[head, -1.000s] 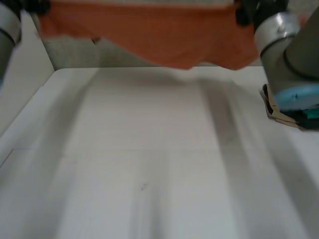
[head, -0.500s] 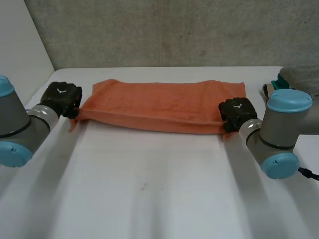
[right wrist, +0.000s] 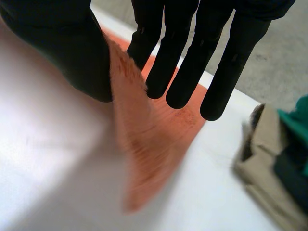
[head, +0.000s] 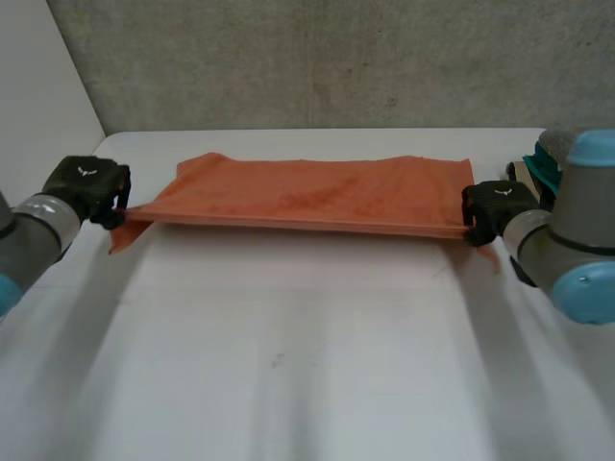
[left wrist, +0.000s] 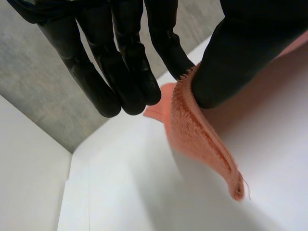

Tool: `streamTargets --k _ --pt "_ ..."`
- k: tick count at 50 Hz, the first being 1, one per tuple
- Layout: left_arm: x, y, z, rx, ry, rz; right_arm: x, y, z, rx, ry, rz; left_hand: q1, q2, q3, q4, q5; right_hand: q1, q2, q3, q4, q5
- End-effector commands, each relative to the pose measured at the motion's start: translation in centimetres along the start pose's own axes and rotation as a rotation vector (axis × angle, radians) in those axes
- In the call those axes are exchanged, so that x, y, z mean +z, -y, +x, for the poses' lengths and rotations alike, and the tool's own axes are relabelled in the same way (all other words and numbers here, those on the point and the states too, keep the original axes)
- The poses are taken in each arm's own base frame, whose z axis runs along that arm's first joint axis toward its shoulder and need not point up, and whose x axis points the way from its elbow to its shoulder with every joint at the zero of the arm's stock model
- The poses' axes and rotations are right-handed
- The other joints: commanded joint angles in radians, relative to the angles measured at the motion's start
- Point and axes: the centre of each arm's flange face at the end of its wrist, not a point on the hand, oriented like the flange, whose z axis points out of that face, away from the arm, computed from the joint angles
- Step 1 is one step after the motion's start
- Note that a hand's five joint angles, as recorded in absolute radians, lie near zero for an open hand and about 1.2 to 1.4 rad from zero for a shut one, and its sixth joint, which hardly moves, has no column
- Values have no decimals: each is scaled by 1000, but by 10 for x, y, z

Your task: Fold the laundry.

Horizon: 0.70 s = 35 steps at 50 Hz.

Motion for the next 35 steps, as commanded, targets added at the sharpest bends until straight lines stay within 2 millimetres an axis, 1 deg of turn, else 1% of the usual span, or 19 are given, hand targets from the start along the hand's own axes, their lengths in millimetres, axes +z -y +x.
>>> streamTargets --k 1,2,3,5,6,9,12,13,16,17,20,21,24,25,28,29,31,32,35 --pt "-49 -3 1 104 -93 -178 -56 -11 5 -614 119 -179 225 198 206 199 232 250 212 206 201 243" --pt "-64 -6 7 141 -141 -247 -72 -25 5 -779 185 -267 225 198 206 199 232 250 212 206 201 243" --pt "-72 -7 9 164 -167 -282 -80 -31 6 -859 218 -308 225 198 206 199 232 250 212 206 201 243" --pt "-86 -11 15 206 -225 -355 -91 -38 11 -999 263 -352 225 198 206 199 232 250 212 206 201 243" --pt "-97 -14 20 239 -279 -420 -92 -35 16 -1070 260 -342 225 198 206 199 232 250 212 206 201 243" --pt "-108 -15 25 278 -352 -476 -92 -30 14 -1010 238 -311 225 198 206 199 232 250 212 206 201 243" --pt "-104 -7 30 308 -352 -437 -89 -31 7 -940 239 -303 225 198 206 199 232 250 212 206 201 243" --pt "-100 -5 32 313 -344 -420 -87 -31 6 -937 240 -301 225 198 206 199 232 250 212 206 201 243" --pt "-77 -3 32 334 -291 -374 -76 -33 4 -954 244 -293 225 198 206 199 232 250 212 206 201 243" --pt "-63 -1 28 345 -248 -352 -69 -32 3 -963 245 -284 225 198 206 199 232 250 212 206 201 243" --pt "-41 2 23 363 -190 -316 -56 -27 1 -975 230 -251 225 198 206 199 232 250 212 206 201 243" --pt "-28 6 21 370 -162 -291 -46 -24 -1 -982 211 -225 225 198 206 199 232 250 212 206 201 243" --pt "-11 13 25 373 -147 -238 -30 -16 -1 -983 154 -179 225 198 206 199 232 250 212 206 201 243" --pt "-1 18 29 364 -145 -199 -20 -13 -1 -972 114 -153 225 198 206 199 232 250 212 206 201 243" --pt "19 24 36 340 -132 -138 -3 -10 0 -948 47 -107 225 198 206 199 232 250 212 206 201 243" --pt "23 24 38 336 -128 -128 8 -8 1 -936 3 -71 225 198 206 199 232 250 212 206 201 243" --pt "32 23 41 324 -117 -116 17 -9 1 -929 -24 -43 225 198 206 199 232 250 212 206 201 243" --pt "39 22 42 321 -102 -106 26 -9 1 -931 -52 -11 225 198 206 199 232 250 212 206 201 243" --pt "49 22 41 324 -65 -102 38 -9 3 -934 -95 40 225 198 206 199 232 250 212 206 201 243"
